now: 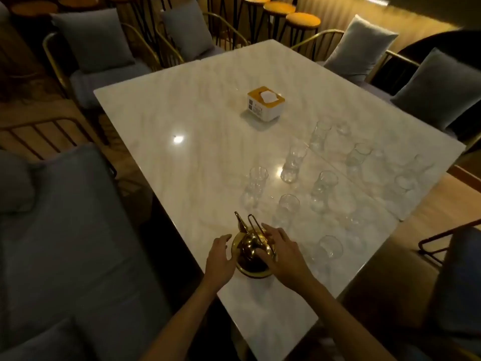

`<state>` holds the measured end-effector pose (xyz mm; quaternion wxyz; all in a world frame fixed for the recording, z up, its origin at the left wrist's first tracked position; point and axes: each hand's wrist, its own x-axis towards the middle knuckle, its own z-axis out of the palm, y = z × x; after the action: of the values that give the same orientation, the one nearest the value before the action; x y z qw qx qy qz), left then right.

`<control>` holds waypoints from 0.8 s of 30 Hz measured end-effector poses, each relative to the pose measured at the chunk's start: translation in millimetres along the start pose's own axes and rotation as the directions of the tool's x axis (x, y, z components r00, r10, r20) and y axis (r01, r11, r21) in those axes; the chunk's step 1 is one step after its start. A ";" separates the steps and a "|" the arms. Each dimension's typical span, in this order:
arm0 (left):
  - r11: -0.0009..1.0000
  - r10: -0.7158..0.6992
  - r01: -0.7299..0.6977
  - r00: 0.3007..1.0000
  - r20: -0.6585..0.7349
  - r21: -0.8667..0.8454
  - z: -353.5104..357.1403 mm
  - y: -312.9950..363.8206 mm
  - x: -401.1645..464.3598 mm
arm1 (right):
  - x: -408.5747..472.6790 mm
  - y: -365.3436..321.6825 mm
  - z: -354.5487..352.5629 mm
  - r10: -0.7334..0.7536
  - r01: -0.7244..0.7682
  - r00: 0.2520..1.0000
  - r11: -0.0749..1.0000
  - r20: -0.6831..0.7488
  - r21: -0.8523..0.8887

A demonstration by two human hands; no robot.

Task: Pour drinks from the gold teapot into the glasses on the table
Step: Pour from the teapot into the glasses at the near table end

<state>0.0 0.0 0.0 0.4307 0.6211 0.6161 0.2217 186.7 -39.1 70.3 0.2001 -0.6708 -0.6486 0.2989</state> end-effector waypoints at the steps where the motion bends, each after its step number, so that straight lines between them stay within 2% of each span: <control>1: 1.000 -0.005 0.005 1.000 0.006 -0.007 2.2 -3.4 7.0 | 3.4 0.4 3.5 -0.013 0.013 1.000 1.000 -0.006 0.012; 4: 1.000 -0.008 0.007 0.998 0.062 0.011 2.2 -4.5 17.4 | 9.6 9.1 14.7 -0.018 0.018 1.000 1.000 -0.012 -0.002; 8: 0.998 0.060 -0.056 0.987 0.147 -0.030 3.2 -9.7 31.0 | 13.8 9.0 19.0 0.018 -0.012 0.997 0.996 -0.071 0.086; 12: 0.995 0.020 0.002 0.976 0.217 -0.099 10.4 -10.4 42.7 | 15.6 4.5 23.9 0.138 -0.109 0.983 0.970 -0.124 0.218; 16: 0.988 -0.008 0.043 0.974 0.226 -0.147 6.9 -0.1 45.7 | 21.2 1.9 29.2 0.190 -0.127 0.968 0.934 -0.163 0.335; 24: 0.944 -0.073 0.178 0.933 0.351 -0.277 5.5 -10.8 57.2 | 28.5 -0.9 34.9 0.236 -0.095 0.914 0.915 -0.329 0.393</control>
<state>6.4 51.9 -26.2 0.6334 0.5347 0.5308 0.1763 162.4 -15.1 41.1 0.4146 -0.7186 -0.4711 0.2996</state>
